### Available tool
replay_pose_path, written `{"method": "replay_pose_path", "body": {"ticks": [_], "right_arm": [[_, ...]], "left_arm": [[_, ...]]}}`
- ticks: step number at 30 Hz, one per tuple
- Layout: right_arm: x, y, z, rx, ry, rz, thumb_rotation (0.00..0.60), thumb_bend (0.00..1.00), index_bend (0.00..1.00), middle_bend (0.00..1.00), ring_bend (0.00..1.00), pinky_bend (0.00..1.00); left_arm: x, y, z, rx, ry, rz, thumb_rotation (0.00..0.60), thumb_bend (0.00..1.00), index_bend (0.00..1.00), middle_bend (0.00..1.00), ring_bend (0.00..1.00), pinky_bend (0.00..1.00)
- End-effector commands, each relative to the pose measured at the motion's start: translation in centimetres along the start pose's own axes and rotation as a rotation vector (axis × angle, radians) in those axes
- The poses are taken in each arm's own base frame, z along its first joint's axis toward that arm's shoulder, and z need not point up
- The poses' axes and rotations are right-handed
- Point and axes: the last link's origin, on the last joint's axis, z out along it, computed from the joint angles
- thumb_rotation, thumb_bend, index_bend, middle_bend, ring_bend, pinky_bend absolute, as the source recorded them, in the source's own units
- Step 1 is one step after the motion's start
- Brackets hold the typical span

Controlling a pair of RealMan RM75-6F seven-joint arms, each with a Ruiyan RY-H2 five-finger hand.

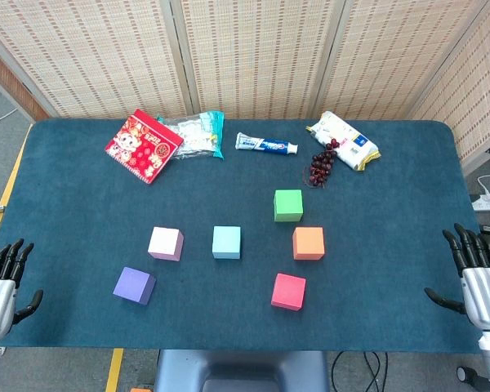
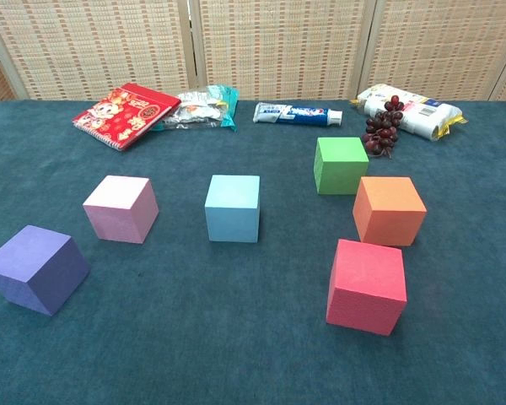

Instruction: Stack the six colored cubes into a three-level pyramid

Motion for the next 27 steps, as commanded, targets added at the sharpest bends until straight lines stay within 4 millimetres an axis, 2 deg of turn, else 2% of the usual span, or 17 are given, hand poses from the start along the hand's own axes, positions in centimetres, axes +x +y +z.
{"method": "replay_pose_path", "body": {"ticks": [1, 9, 13, 17, 21, 27], "right_arm": [[0.0, 0.0, 0.0, 0.0, -0.002, 0.0, 0.6, 0.09, 0.0, 0.0, 0.0, 0.01], [0.2, 0.1, -0.3, 0.002, 0.006, 0.011, 0.6, 0.09, 0.0, 0.0, 0.0, 0.01], [0.7, 0.5, -0.5, 0.003, 0.024, 0.028, 0.6, 0.09, 0.0, 0.0, 0.0, 0.01], [1.3, 0.6, -0.3, 0.018, 0.036, 0.015, 0.6, 0.09, 0.0, 0.0, 0.0, 0.01], [2.0, 0.3, 0.2, 0.042, 0.048, 0.005, 0.6, 0.09, 0.0, 0.0, 0.0, 0.01], [2.6, 0.1, 0.7, 0.049, 0.046, -0.001, 0.6, 0.09, 0.0, 0.0, 0.0, 0.01]], "left_arm": [[-0.3, 0.0, 0.0, 0.001, -0.01, 0.001, 0.6, 0.33, 0.04, 0.0, 0.0, 0.02], [-0.2, 0.1, -0.1, -0.003, -0.004, -0.003, 0.6, 0.33, 0.04, 0.0, 0.0, 0.02], [0.3, 1.1, 1.4, -0.056, -0.01, -0.031, 0.6, 0.33, 0.04, 0.01, 0.0, 0.03], [1.2, 3.1, 4.1, -0.178, -0.035, -0.06, 0.6, 0.33, 0.05, 0.04, 0.01, 0.05], [2.1, 6.0, 8.1, -0.308, -0.087, -0.082, 0.6, 0.33, 0.07, 0.05, 0.02, 0.08], [0.7, 10.3, 13.3, -0.415, -0.22, -0.08, 0.6, 0.33, 0.12, 0.06, 0.02, 0.09]]}}
